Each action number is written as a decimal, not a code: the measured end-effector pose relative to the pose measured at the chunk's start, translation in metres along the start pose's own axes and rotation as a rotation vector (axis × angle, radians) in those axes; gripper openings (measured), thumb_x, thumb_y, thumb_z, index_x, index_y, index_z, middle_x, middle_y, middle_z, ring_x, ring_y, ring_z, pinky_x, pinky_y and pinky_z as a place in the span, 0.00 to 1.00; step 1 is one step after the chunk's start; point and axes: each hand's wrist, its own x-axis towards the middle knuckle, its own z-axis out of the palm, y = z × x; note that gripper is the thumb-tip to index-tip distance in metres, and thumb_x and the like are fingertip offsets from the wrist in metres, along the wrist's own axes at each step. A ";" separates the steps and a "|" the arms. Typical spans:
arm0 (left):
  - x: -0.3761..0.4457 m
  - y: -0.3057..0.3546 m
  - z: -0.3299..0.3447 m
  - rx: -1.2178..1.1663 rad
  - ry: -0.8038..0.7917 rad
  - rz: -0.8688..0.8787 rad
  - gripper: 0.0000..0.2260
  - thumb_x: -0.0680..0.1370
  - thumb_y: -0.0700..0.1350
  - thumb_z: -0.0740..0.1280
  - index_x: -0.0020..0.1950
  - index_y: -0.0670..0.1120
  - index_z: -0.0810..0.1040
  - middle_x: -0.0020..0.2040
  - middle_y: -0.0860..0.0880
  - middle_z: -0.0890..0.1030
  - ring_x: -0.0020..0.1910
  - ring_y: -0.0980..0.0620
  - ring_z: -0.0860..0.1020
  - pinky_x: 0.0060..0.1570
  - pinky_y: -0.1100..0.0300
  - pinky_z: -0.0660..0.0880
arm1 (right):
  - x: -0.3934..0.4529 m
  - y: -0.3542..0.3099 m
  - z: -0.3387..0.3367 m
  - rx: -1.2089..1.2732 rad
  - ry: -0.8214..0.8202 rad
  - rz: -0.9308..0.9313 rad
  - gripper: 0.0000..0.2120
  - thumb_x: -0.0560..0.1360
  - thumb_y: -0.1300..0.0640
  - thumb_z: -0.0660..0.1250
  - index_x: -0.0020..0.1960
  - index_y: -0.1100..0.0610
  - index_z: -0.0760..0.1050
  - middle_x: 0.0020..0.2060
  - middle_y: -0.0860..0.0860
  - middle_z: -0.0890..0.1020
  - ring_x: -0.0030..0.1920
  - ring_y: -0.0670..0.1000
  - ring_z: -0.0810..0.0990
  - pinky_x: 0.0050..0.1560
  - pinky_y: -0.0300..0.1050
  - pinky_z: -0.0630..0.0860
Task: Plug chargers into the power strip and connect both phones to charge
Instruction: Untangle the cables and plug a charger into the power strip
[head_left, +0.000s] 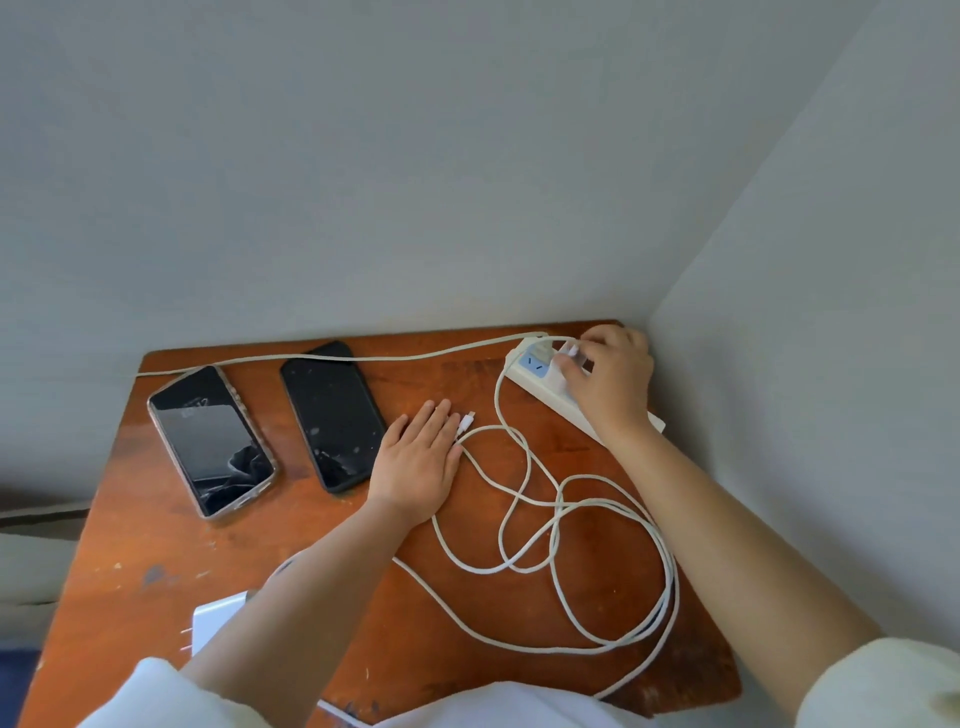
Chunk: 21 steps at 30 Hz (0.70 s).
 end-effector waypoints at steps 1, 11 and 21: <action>0.000 0.000 0.001 0.001 0.001 -0.004 0.22 0.80 0.55 0.42 0.74 0.52 0.48 0.76 0.53 0.50 0.75 0.54 0.44 0.70 0.57 0.38 | 0.000 0.001 0.000 0.004 0.000 0.000 0.13 0.76 0.55 0.64 0.51 0.65 0.78 0.54 0.59 0.80 0.56 0.57 0.71 0.50 0.48 0.68; 0.002 0.000 0.003 0.009 0.002 -0.002 0.22 0.80 0.56 0.41 0.74 0.53 0.48 0.76 0.53 0.49 0.75 0.54 0.44 0.69 0.57 0.36 | -0.001 0.000 -0.001 -0.035 0.016 -0.009 0.13 0.76 0.56 0.62 0.49 0.65 0.79 0.50 0.62 0.80 0.55 0.60 0.72 0.52 0.53 0.65; 0.000 0.001 0.000 0.008 0.000 0.007 0.23 0.80 0.56 0.42 0.74 0.52 0.47 0.76 0.53 0.49 0.75 0.54 0.44 0.70 0.57 0.37 | 0.003 0.005 -0.001 -0.054 -0.023 0.005 0.14 0.77 0.54 0.60 0.51 0.64 0.78 0.52 0.60 0.79 0.55 0.57 0.72 0.55 0.53 0.65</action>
